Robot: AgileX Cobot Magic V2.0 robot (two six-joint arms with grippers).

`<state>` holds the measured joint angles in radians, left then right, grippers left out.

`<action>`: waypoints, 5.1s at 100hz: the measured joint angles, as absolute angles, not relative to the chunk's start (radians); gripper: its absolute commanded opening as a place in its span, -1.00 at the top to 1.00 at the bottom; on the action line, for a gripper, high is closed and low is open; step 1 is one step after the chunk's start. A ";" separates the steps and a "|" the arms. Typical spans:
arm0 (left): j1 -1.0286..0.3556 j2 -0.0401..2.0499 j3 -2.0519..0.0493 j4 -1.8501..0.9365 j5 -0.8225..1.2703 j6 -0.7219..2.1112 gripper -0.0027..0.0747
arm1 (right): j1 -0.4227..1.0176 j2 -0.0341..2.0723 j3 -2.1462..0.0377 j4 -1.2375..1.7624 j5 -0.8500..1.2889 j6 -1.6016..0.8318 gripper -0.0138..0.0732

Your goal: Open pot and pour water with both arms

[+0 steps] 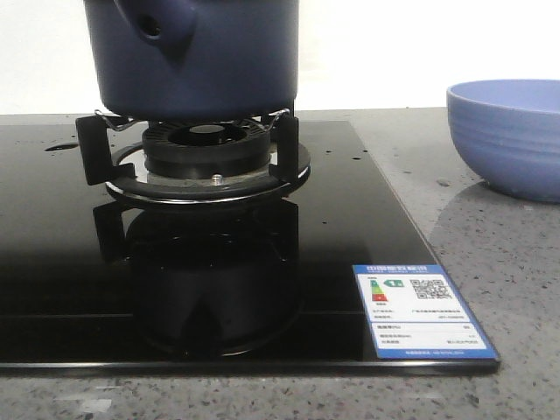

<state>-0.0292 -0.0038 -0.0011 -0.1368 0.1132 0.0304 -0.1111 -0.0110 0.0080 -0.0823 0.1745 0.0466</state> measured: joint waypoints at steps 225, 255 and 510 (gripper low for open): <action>-0.029 -0.004 -0.058 -0.761 0.169 0.051 0.98 | -0.111 -0.011 -0.081 0.536 0.293 -0.025 0.82; -0.029 0.205 -0.423 -0.650 0.511 0.360 0.98 | -0.097 0.197 -0.367 0.513 0.496 -0.247 0.82; -0.297 1.378 -1.110 -1.346 0.543 1.438 -0.49 | 0.058 0.490 -0.599 0.528 0.602 -0.357 -0.54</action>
<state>-0.2968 1.3781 -1.1102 -1.3461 0.5431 1.4378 0.0585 0.4900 -0.5990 0.5275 0.6020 -0.3573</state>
